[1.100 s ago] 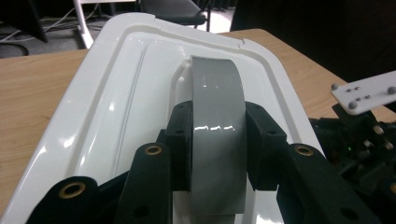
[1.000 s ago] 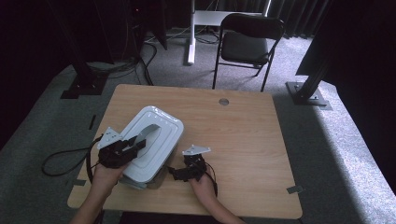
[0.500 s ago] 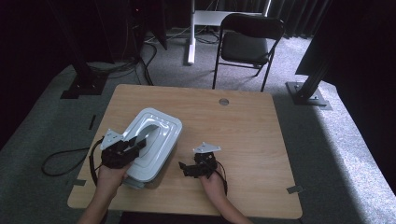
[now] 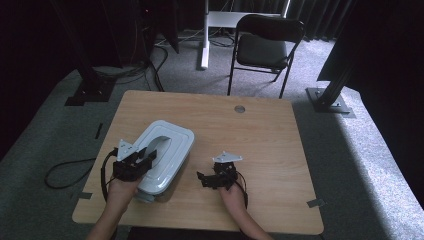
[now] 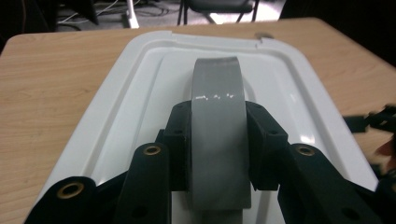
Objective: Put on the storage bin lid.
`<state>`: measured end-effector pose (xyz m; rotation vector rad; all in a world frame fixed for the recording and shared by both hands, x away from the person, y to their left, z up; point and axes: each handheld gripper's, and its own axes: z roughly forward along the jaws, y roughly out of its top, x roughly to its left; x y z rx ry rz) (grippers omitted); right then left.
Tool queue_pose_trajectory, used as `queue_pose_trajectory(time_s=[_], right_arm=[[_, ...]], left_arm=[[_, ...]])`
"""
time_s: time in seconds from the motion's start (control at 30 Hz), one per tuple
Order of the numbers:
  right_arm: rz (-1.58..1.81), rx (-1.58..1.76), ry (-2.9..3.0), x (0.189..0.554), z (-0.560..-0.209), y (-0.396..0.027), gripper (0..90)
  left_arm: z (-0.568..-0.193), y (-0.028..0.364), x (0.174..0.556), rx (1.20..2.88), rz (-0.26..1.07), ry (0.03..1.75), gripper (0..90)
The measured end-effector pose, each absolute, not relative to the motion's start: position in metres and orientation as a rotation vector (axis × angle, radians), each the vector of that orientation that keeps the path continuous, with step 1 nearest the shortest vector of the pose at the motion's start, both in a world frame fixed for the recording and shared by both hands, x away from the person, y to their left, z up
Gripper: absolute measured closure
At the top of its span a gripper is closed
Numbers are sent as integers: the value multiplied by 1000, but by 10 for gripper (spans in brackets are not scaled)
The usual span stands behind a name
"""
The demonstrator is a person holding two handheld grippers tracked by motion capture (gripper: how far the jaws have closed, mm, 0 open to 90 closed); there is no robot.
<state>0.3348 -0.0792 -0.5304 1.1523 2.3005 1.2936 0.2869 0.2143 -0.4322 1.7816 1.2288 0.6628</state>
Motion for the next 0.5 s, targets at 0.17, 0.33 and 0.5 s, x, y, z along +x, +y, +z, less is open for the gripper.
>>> queue_pose_trajectory(time_s=[0.17, 0.33, 0.5], right_arm=[[1304, 1169, 2296, 336, -530, -82, 127], [1313, 1179, 2297, 338, -531, -84, 128], [1317, 1188, 2289, 338, -530, -87, 128]], left_arm=[[-433, 210, 286, 1832, 708, 1228, 663], [-434, 209, 285, 1844, 712, 1243, 662], [-438, 212, 279, 1826, 695, 1240, 659]])
